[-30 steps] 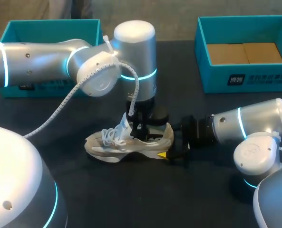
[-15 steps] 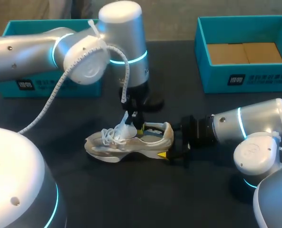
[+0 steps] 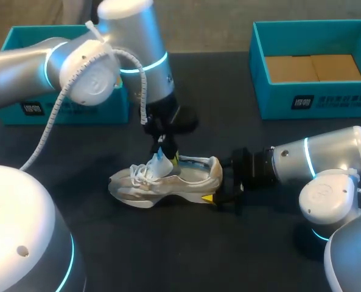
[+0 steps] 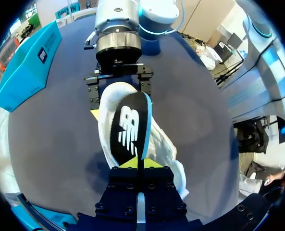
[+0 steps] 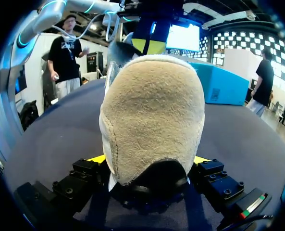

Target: Take the shoe out of the shoebox, open the shoe tongue, remove and reinsert the insole, then place the shoe into the shoebox

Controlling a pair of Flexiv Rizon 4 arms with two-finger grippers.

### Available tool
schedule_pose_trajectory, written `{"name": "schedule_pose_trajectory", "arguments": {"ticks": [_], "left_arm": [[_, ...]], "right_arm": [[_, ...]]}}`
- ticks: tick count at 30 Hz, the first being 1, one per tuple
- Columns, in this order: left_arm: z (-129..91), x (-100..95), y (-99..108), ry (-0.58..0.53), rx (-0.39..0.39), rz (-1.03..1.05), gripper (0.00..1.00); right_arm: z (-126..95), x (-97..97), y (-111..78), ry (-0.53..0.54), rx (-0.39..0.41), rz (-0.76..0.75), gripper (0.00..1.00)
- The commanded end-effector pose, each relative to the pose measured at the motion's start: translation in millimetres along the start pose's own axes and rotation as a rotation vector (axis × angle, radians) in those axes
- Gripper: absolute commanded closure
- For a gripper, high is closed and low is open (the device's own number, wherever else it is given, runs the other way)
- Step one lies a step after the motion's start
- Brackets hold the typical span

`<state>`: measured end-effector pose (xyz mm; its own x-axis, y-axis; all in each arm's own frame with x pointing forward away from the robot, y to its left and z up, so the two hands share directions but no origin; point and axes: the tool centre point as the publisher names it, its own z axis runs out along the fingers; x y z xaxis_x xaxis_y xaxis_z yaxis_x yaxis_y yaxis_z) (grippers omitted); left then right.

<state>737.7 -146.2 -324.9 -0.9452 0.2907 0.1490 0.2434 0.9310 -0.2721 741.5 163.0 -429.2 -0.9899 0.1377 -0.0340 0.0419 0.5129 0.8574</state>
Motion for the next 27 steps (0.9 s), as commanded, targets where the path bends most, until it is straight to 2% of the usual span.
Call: {"name": "schedule_pose_trajectory", "arguments": {"ticks": [1, 14, 20, 22, 24, 26, 27], "left_arm": [[-6.7, 7.8, 0.2, -0.017, 0.016, 0.007, 1.00], [-9.9, 4.1, -37.5, -0.007, 0.107, 0.009, 1.00], [-4.5, 3.5, -47.3, 0.020, 0.103, 0.023, 1.00], [-0.8, 4.0, -48.4, 0.036, 0.097, 0.027, 0.78], [0.7, 4.6, -48.5, 0.037, 0.095, 0.028, 0.64], [0.3, 5.4, -48.0, 0.037, 0.096, 0.030, 0.55], [-0.7, 6.0, -47.6, 0.032, 0.100, 0.032, 0.54]], "right_arm": [[3.1, 0.2, -0.9, -0.002, 0.000, 0.000, 1.00], [3.1, 0.2, -0.9, -0.002, 0.000, 0.000, 1.00], [3.1, 0.2, -0.9, -0.002, 0.000, 0.000, 1.00], [3.1, 0.2, -0.9, -0.002, 0.000, 0.000, 1.00], [3.1, 0.2, -0.9, -0.002, 0.000, 0.000, 1.00], [3.1, 0.2, -0.9, -0.002, 0.000, 0.000, 1.00], [3.1, 0.2, -0.9, -0.002, 0.000, 0.000, 1.00]]}}
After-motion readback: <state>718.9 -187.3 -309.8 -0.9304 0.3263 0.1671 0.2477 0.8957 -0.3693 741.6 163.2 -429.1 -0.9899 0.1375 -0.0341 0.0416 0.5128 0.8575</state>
